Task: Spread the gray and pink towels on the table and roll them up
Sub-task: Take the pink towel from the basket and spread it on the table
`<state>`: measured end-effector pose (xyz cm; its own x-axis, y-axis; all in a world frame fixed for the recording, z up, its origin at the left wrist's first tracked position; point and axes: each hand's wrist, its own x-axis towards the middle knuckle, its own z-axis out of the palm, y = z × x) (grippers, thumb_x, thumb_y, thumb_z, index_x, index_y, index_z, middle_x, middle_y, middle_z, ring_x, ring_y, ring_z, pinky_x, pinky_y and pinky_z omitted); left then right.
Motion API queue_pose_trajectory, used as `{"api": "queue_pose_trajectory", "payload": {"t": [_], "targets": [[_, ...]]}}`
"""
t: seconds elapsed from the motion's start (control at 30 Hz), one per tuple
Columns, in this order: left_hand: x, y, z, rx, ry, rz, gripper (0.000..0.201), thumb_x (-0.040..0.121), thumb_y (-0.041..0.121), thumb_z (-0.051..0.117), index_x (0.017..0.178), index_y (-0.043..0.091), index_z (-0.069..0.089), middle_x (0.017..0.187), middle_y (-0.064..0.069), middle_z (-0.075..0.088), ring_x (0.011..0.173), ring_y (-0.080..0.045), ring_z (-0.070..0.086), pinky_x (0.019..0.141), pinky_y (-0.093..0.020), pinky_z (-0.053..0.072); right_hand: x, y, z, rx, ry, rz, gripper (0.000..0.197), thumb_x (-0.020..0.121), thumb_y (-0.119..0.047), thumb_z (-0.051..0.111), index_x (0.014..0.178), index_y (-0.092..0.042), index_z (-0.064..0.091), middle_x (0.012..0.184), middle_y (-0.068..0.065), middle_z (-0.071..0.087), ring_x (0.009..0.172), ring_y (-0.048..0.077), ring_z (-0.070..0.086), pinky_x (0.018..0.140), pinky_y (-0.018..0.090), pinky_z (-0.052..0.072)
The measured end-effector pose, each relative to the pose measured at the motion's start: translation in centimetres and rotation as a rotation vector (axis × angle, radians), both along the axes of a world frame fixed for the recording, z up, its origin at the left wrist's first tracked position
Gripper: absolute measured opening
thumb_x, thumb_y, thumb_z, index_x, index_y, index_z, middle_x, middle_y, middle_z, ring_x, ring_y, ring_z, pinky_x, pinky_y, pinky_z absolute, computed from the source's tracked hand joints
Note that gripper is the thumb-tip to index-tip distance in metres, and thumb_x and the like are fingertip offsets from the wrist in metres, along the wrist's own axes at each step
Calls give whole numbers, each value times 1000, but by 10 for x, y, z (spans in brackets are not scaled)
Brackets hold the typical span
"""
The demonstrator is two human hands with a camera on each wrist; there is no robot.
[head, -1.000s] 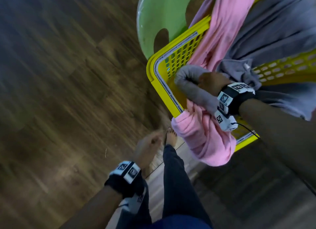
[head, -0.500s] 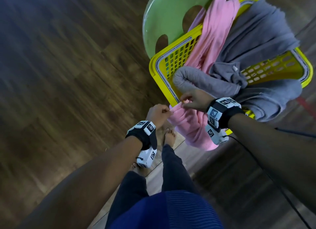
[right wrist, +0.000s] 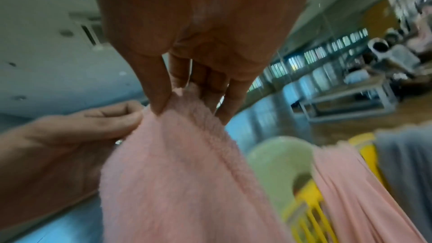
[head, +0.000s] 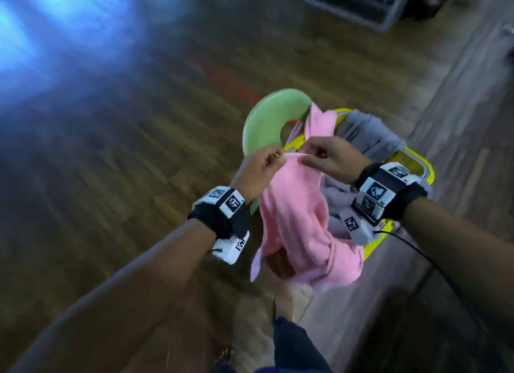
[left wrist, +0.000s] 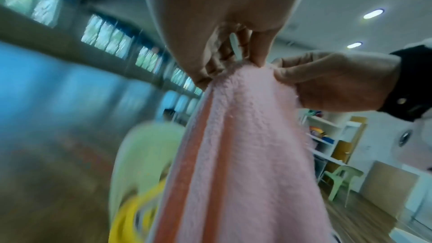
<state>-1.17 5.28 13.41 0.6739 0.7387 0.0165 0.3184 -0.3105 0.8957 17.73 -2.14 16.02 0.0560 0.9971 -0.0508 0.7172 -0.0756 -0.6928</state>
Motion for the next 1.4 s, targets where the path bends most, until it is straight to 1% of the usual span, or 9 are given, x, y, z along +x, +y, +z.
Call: {"api": "queue_pose_trajectory", "payload": {"t": [0.1,0.33,0.5,0.8,0.93,1.0,1.13,1.3,1.4], "targets": [[-19,16,73,195,-53,-64,19,88,34,53,87,17,59,79,-20,59,69,-21,49,65,-35,43,-33,-5,81,151,-79,-85,18,84,-33,64,71,-31,52,62,-10,48,58,6,43,57,24,35],[-100,5,235,436,-262,-142,14,92,32,55,89,19,60,81,-3,64,73,-7,54,71,-29,45,-137,-32,227,417,57,-191,19,85,-32,68,72,-21,60,66,-6,54,62,5,47,59,25,38],[-173,-15,292,506,-269,-141,12,90,26,59,84,17,64,72,13,62,68,5,55,65,-13,39,-218,-49,271,425,117,-120,27,93,-28,59,69,-15,58,63,-3,49,55,2,42,51,18,33],[-299,-26,287,369,-123,-125,10,86,14,67,77,10,68,77,-10,66,71,-5,52,64,-15,40,-302,-65,223,328,298,-27,35,89,-26,64,56,-18,55,53,-7,46,51,6,40,47,21,29],[-340,-18,276,353,-230,61,12,87,10,64,75,10,65,66,8,59,65,0,48,62,-10,36,-320,-66,212,332,424,-22,29,87,-30,66,63,-17,56,60,2,44,56,14,36,51,26,25],[-346,-24,262,200,-279,26,15,93,11,57,78,11,60,68,14,58,68,1,50,65,-12,37,-336,-60,222,408,440,-26,29,89,-27,65,65,-14,55,60,3,43,54,14,36,48,22,26],[-341,-52,242,-167,-404,-119,20,98,19,45,105,4,57,89,-8,60,77,-12,58,66,-19,44,-372,-32,246,510,304,17,43,92,-30,60,78,10,57,69,10,48,62,16,43,57,30,36],[-386,-28,253,-12,-460,186,26,91,5,54,69,14,65,55,11,58,51,-1,50,50,-13,40,-372,-31,222,186,215,118,36,89,-33,63,70,-4,62,64,6,52,53,10,45,49,24,37],[-396,-24,244,-102,-485,137,15,85,20,58,72,15,58,64,1,48,58,-8,43,50,-18,32,-373,-31,217,263,310,69,34,88,-34,65,64,-11,58,62,5,45,53,14,41,48,26,32]]}}
